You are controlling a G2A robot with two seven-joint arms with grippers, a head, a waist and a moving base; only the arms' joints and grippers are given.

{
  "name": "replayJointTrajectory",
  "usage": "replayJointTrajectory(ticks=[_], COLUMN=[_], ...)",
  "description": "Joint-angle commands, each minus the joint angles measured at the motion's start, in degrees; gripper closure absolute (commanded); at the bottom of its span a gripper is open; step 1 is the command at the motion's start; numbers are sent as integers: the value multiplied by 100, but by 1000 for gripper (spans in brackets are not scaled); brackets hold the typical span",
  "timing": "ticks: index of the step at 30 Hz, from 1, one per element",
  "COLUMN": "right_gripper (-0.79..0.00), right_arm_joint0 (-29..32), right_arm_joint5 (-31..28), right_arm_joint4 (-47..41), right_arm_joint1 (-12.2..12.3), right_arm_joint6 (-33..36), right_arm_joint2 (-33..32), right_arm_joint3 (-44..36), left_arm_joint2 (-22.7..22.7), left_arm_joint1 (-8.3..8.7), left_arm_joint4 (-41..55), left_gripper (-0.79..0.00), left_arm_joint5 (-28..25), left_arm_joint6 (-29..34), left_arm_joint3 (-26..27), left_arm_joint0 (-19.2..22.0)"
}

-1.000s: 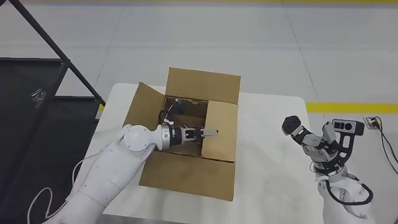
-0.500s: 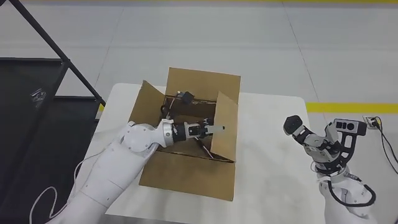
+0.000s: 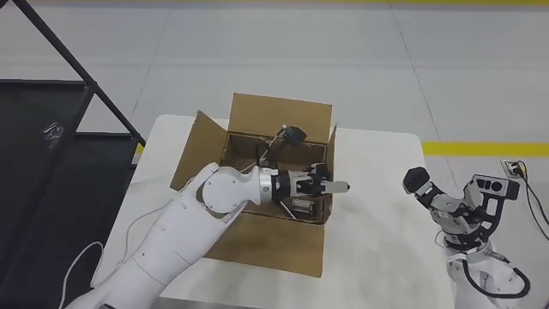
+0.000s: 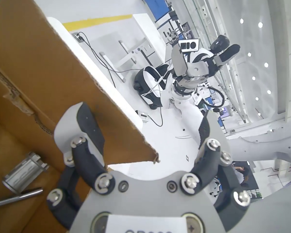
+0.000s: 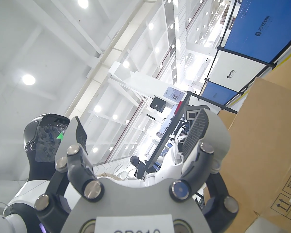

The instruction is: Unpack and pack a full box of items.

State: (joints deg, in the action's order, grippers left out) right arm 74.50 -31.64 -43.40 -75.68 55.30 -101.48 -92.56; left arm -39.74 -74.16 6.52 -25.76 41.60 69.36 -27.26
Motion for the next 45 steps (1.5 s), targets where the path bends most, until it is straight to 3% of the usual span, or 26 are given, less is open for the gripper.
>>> replayJointTrajectory(ticks=[1,19,30,38,41,45], right_gripper=[-785,-785,-785,-785,-785,-785], right_arm_joint0=[59,412,321,213,152,56], right_arm_joint5=[-44,-246,-41,34,70,128], right_arm_joint4=[-49,-426,-142,122,249,906], right_arm_joint1=[11,100,150,191,212,250], right_arm_joint6=[11,33,-159,-188,-196,-319], right_arm_joint2=[-47,-398,-335,-252,-243,-216], right_arm_joint3=[-7,-72,-186,-314,-382,-595], left_arm_joint2=[169,1142,1195,784,453,-143], left_arm_joint1=[-97,-987,-1332,-1313,-1192,-903], left_arm_joint4=[-101,-383,-287,70,259,263], left_gripper=[-785,-785,-785,-785,-785,-785], left_arm_joint5=[23,199,-53,-524,-697,-889], left_arm_joint6=[-60,-108,36,342,516,654], left_arm_joint3=[-136,-1636,-2317,-2551,-2560,-2357], left_arm_joint0=[95,758,919,1046,1101,1084])
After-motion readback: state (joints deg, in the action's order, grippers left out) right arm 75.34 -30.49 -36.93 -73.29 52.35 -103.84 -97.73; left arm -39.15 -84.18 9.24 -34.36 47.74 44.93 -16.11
